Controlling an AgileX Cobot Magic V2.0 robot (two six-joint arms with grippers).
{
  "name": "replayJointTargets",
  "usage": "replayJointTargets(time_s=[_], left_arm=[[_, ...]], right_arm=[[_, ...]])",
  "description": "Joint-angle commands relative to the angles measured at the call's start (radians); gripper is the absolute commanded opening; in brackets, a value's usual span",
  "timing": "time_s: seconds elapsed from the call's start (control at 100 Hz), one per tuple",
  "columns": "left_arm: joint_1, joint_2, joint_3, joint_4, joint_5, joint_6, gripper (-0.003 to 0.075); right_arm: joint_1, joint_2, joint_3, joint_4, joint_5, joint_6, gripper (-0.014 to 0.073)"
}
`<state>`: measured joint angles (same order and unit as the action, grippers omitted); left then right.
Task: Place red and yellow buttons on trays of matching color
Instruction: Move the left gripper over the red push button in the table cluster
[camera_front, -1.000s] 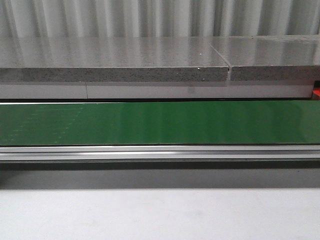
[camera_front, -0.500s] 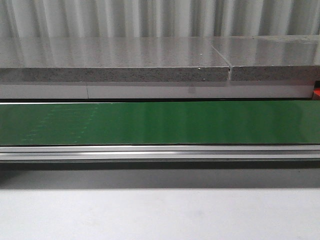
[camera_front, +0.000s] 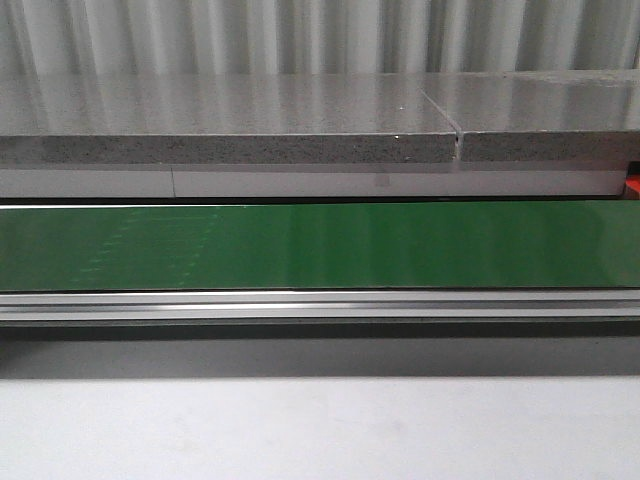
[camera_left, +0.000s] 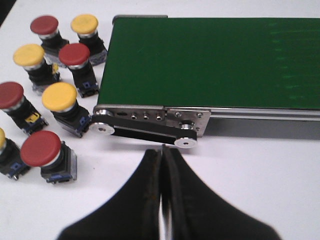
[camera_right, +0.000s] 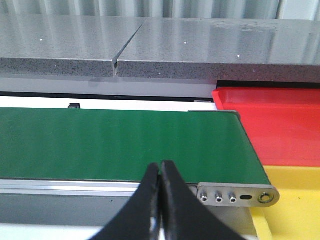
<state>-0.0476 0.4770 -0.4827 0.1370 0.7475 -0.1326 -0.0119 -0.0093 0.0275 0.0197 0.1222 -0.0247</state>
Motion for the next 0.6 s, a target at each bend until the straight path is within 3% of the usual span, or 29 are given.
replayJointTargets(time_s=[0.0,0.07,0.17,0.24,0.37,0.59], left_arm=[[0.002,0.054,-0.038,-0.002,-0.077,-0.06,0.003],[0.002,0.085,-0.038,-0.002,-0.091,-0.064,0.014],[0.002,0.123,-0.04,0.0,-0.093,-0.102,0.0372],[0.002,0.148,-0.04,0.002,-0.087,-0.135,0.0477],[0.02,0.19,-0.04,0.021,-0.087,-0.229,0.0492],[0.133,0.262,-0.088,0.018,-0.055,-0.247,0.0492]], right_arm=[[0.0,-0.012,-0.015,-0.002,-0.078,-0.003,-0.0106],[0.0,-0.012,-0.015,-0.002,-0.078,-0.003,-0.0106],[0.0,-0.012,-0.015,-0.002,-0.078,-0.003,-0.0106],[0.0,-0.012,-0.015,-0.002,-0.078,-0.003,-0.0106],[0.0,-0.012,-0.015,-0.002,-0.078,-0.003,-0.0106],[0.0,-0.012,-0.015,-0.002,-0.078,-0.003,-0.0106]])
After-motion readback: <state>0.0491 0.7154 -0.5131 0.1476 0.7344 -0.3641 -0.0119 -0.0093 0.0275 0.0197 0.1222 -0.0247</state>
